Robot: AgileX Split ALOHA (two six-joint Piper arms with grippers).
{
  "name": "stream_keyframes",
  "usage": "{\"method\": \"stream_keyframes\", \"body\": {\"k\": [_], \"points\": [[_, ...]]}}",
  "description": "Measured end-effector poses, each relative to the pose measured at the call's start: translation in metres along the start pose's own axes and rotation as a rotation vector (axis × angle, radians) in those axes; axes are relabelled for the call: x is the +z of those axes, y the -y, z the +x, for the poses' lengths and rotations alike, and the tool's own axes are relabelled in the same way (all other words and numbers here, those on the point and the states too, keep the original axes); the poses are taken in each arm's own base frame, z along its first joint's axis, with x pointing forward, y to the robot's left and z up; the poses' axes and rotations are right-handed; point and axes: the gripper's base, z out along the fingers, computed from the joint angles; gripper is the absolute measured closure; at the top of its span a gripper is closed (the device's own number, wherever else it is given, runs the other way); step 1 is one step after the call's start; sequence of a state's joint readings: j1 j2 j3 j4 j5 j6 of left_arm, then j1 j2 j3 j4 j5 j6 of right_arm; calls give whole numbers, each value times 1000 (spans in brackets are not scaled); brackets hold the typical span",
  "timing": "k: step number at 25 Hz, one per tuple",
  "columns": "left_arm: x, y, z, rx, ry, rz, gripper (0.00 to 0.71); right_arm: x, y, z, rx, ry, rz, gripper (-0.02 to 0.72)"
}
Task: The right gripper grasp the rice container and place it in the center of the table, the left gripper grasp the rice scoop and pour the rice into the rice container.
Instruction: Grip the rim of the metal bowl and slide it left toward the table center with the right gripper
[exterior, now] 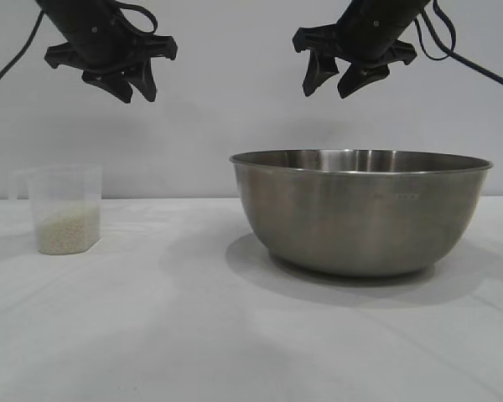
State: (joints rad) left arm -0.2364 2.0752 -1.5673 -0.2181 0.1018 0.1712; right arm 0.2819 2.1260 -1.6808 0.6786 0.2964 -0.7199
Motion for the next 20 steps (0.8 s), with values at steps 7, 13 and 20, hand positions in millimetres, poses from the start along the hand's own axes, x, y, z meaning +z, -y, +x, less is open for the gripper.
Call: {"method": "stream_keyframes", "body": {"k": [7,13,20], "points": [[0,0,0,0,0,0,462,0,0,0,0,0,0,286],[0,0,0,2,0,0,462,0,0,0,0,0,0,286],[0,0,0,2,-5,1,462,-2,-2,3,10,-47,-42,286]]}}
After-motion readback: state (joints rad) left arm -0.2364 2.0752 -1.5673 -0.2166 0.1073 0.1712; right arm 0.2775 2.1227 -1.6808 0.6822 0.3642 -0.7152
